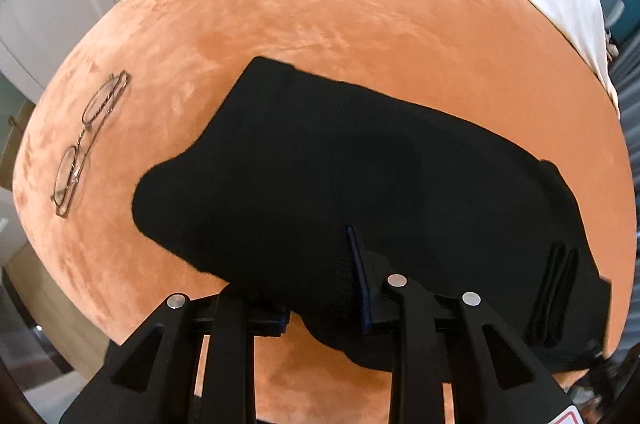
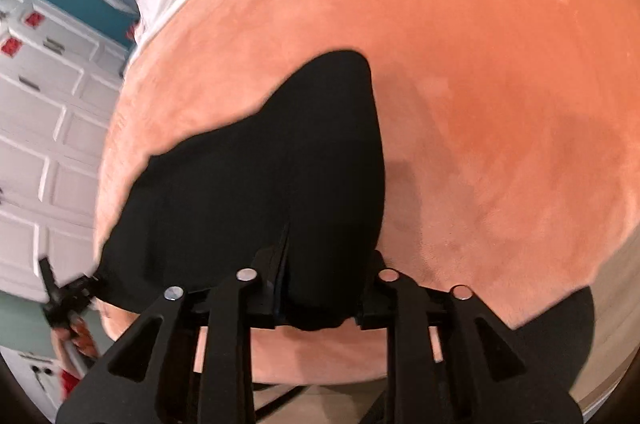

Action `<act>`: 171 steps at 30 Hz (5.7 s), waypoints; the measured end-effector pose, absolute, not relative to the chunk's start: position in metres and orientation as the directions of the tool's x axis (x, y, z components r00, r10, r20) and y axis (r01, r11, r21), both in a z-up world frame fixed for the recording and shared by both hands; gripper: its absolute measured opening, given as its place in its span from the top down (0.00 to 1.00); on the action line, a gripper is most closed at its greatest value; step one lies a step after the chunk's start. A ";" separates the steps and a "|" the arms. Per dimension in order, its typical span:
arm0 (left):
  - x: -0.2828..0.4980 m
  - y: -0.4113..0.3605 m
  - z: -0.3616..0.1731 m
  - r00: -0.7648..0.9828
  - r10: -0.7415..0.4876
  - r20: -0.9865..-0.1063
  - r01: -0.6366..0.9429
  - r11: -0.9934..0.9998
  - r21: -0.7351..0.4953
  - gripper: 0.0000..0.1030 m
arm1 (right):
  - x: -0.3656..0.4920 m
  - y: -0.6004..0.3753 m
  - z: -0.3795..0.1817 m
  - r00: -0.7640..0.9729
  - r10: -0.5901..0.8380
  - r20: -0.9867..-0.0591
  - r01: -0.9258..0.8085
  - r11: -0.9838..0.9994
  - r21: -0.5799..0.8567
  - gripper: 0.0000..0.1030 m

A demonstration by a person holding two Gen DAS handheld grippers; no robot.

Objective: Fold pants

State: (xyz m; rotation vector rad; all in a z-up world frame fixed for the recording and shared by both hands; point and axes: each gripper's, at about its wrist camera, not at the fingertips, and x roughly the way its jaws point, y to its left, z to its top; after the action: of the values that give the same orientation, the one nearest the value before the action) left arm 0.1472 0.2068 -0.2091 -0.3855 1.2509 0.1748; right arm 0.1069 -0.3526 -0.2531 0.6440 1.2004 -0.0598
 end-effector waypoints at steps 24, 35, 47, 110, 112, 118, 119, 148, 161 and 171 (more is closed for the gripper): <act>0.109 0.326 -0.150 0.476 -0.008 -0.879 -0.383 0.898 -0.216 0.49 | 0.187 -0.244 -0.163 0.471 -0.132 -0.872 0.144 0.987 -0.071 0.41; 0.105 0.287 -0.159 0.445 -0.061 -0.894 -0.434 0.858 -0.275 0.49 | 0.185 -0.210 -0.186 0.458 -0.046 -0.888 0.052 0.998 -0.025 0.52; 0.035 0.351 -0.096 0.547 0.022 -0.837 -0.447 0.853 -0.269 0.33 | 0.145 0.243 -0.240 0.422 0.212 -0.882 -0.838 0.463 -0.290 0.28; 0.104 0.215 -0.199 0.294 -0.008 -0.956 -0.346 0.931 -0.114 0.25 | 0.206 -0.115 -0.194 0.544 0.182 -0.819 -0.130 0.983 0.133 0.77; 0.097 0.233 -0.206 0.289 -0.078 -0.954 -0.416 0.887 -0.199 0.24 | 0.174 -0.140 -0.204 0.515 0.149 -0.844 -0.089 0.989 0.120 0.74; 0.095 0.251 -0.223 0.293 -0.191 -0.937 -0.481 0.817 -0.317 0.24 | 0.129 -0.128 -0.225 0.475 0.139 -0.869 -0.175 0.983 0.061 0.58; 0.096 0.249 -0.226 0.287 -0.219 -0.932 -0.475 0.813 -0.337 0.24 | 0.127 -0.123 -0.226 0.488 0.135 -0.862 -0.189 0.981 0.046 0.47; 0.156 0.236 -0.253 0.256 -0.161 -0.953 -0.503 0.820 -0.274 0.11 | 0.184 -0.073 -0.226 0.449 0.282 -0.848 -0.233 0.953 0.193 0.93; 0.159 0.223 -0.255 0.317 -0.128 -0.940 -0.486 0.829 -0.277 0.34 | 0.139 -0.119 -0.194 0.549 0.261 -0.794 -0.182 0.965 0.192 0.29; 0.167 0.223 -0.257 0.314 -0.135 -0.940 -0.499 0.819 -0.284 0.31 | 0.119 -0.172 -0.219 0.501 0.191 -0.844 -0.076 0.981 0.177 0.36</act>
State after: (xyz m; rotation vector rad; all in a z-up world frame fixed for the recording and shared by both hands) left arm 0.1666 0.2235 -0.2574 -0.6015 1.2474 0.2597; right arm 0.1186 -0.1718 -0.2189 0.1223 1.0347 0.1622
